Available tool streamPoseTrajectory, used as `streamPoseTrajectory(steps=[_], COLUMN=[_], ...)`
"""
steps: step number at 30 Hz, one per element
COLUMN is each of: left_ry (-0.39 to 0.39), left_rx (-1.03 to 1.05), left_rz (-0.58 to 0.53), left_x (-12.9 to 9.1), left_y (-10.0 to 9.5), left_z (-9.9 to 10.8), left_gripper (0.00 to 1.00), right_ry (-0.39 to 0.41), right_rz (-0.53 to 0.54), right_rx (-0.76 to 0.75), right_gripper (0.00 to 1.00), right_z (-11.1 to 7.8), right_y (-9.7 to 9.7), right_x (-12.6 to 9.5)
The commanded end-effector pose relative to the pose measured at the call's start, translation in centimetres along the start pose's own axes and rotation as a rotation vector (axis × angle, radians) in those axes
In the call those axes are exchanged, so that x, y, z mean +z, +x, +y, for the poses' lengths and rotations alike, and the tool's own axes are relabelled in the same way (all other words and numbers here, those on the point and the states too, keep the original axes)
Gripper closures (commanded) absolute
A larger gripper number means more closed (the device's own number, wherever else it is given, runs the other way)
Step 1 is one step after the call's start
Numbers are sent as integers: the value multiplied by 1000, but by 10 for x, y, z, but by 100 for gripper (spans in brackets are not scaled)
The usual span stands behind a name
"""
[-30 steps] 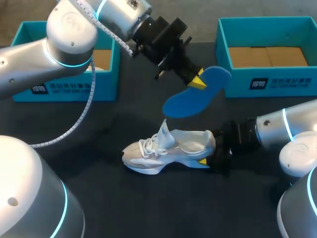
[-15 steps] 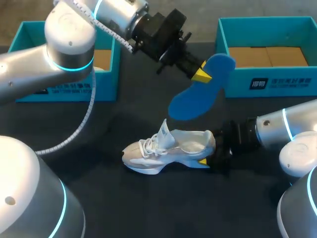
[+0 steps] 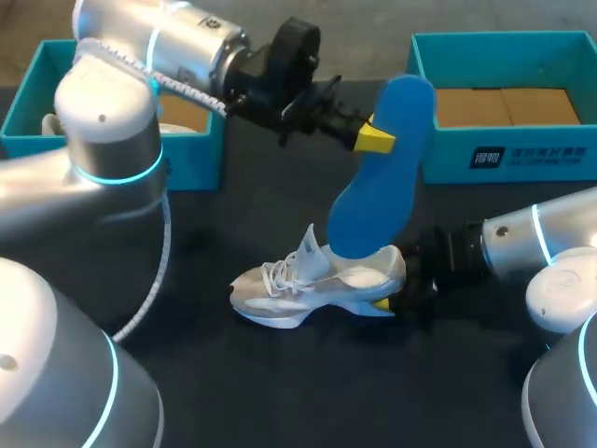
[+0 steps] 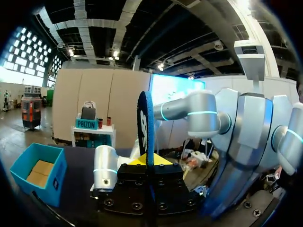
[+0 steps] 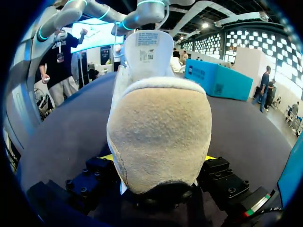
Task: Take the shoe out of the shoebox, open the shoe tongue, remove and reinsert the insole, then place the shoe into the shoebox
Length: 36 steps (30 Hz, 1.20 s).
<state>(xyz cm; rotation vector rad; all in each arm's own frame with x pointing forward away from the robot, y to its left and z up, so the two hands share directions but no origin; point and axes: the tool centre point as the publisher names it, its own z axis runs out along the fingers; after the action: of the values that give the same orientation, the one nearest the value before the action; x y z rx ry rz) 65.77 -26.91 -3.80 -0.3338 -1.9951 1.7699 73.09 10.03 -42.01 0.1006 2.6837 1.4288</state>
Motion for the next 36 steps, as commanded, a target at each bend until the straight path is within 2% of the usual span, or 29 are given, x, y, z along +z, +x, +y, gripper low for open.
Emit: streamPoseTrajectory(steps=[1, 10, 20, 31, 36], left_ry=[131, 287, 394, 363, 351], left_rx=[-45, -265, -430, -459, -459], left_rz=[-17, -8, -42, -73, -70], left_x=[-3, -5, -3, -11, -15], left_y=[15, 41, 68, 89, 90], left_z=[-2, -14, -23, -35, -36], left_gripper=[100, 100, 100, 100, 100], right_ry=[7, 7, 7, 7, 7], right_rz=[-1, -1, -1, -1, -1], right_rx=[1, 1, 1, 1, 1], right_gripper=[100, 100, 100, 100, 100], right_z=[1, 1, 1, 1, 1], right_y=[0, 0, 0, 0, 0], right_x=[2, 2, 2, 2, 2])
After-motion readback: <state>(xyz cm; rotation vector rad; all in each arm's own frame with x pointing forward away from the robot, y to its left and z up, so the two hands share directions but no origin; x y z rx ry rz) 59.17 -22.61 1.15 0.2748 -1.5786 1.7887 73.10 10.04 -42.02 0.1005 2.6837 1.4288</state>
